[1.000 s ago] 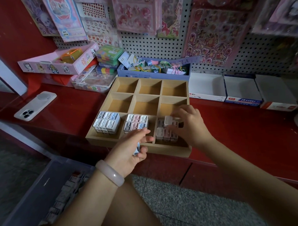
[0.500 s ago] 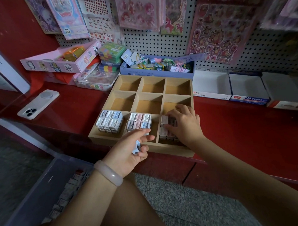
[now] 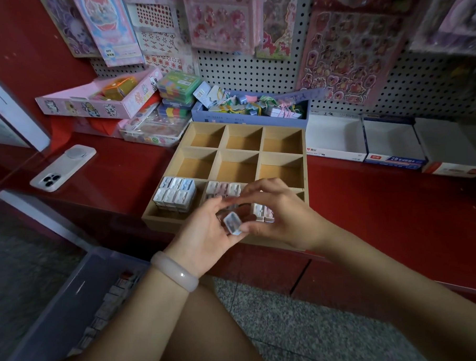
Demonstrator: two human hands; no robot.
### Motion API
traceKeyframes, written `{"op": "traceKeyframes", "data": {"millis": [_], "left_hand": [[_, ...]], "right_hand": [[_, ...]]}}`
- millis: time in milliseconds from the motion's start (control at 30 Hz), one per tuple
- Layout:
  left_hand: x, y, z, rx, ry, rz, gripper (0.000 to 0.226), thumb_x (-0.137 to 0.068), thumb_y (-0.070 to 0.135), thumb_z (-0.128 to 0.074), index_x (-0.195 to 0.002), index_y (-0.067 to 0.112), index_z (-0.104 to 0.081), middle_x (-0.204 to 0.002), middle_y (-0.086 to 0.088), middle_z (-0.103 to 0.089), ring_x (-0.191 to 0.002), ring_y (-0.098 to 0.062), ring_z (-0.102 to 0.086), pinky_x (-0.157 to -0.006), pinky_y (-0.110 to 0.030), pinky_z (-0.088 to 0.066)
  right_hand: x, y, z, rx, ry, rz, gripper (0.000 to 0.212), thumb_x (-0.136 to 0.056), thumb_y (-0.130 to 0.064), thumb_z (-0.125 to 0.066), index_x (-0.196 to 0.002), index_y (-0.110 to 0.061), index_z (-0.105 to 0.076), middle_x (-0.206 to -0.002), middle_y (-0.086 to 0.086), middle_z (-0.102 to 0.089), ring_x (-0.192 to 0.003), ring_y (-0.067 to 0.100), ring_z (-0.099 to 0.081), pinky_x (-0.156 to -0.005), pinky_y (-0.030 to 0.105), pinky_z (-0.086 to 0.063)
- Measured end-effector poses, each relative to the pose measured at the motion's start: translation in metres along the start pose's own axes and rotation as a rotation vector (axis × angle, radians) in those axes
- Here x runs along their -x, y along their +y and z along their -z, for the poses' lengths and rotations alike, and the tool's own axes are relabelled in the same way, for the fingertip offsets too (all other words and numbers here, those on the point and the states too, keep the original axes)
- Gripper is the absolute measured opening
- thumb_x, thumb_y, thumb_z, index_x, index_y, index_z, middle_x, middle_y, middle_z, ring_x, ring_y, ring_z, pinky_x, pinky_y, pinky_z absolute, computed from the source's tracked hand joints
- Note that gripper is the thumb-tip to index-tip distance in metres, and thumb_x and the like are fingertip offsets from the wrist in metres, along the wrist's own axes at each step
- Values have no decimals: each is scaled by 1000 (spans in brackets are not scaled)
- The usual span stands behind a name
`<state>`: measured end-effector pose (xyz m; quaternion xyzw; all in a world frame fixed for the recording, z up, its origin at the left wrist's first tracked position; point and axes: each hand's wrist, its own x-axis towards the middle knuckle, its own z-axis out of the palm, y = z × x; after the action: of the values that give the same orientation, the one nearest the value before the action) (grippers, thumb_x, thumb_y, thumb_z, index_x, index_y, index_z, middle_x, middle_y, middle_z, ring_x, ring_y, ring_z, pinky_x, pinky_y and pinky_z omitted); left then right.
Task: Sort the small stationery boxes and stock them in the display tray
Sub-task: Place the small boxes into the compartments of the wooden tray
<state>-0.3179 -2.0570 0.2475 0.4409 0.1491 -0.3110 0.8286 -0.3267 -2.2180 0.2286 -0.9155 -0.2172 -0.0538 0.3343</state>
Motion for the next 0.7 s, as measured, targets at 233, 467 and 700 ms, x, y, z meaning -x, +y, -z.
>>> {"op": "traceKeyframes", "data": {"millis": [233, 467, 700], "left_hand": [[0, -3, 2, -108, 7, 8, 37, -102, 33, -33, -117, 8, -55, -116, -14, -63, -103, -25, -63, -75, -38, -53], [-5, -7, 2, -161, -17, -11, 38, -102, 36, -32, -116, 9, -56, -117, -14, -63, -101, -24, -64, -78, -36, -53], [-5, -9, 0, -222, -58, -55, 33, -101, 33, -33, -111, 12, -55, -112, -14, -66, -99, -25, -66, -83, -38, -52]], "right_hand": [[0, 3, -5, 52, -96, 40, 43, -73, -31, -77, -113, -19, -68, -109, 1, -60, -102, 13, -44, -88, 21, -32], [4, 3, 3, -24, -75, -27, 43, -76, -31, -76, -116, -19, -66, -110, -3, -58, -103, 9, -44, -89, 19, -32], [8, 6, 7, 17, 0, -37, 38, -75, -30, -76, -110, -18, -68, -101, -12, -53, -98, 7, -42, -84, 8, -31]]}}
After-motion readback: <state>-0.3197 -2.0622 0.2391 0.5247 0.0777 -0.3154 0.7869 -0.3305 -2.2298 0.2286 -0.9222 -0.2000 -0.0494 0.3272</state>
